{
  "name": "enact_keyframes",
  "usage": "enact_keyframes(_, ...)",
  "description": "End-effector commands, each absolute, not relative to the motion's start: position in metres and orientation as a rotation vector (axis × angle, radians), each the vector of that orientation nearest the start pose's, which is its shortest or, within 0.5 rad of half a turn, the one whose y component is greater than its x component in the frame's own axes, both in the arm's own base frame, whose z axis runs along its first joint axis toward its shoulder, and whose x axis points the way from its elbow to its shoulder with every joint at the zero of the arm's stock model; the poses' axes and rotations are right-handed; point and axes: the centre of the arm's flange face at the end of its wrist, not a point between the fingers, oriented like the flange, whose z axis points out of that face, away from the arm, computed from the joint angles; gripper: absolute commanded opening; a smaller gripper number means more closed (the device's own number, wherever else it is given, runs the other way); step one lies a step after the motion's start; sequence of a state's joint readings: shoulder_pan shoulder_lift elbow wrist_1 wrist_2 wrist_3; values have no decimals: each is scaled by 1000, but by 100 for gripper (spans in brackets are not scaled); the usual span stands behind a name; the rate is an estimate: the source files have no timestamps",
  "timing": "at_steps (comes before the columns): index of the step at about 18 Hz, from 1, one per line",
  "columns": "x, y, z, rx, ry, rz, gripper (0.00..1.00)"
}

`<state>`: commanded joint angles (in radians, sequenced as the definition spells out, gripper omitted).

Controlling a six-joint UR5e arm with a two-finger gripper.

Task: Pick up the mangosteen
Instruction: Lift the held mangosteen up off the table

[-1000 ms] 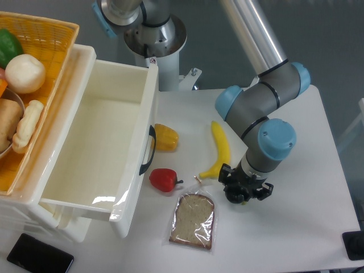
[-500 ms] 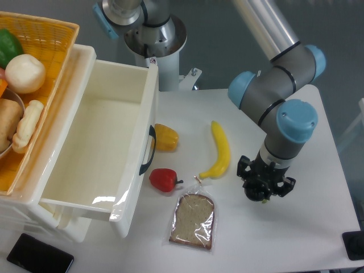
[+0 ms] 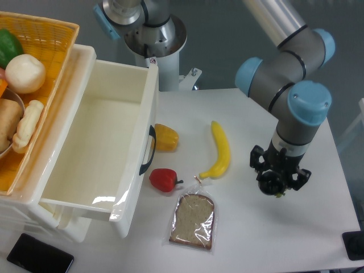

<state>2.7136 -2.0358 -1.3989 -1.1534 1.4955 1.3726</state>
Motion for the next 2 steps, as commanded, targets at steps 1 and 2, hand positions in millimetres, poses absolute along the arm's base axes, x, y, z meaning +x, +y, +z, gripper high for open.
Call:
enact_keyframes(1,-555,406,348,-3014,403,155,13)
enact_keyframes(2,-557,398,350,-3019,413,163,13)
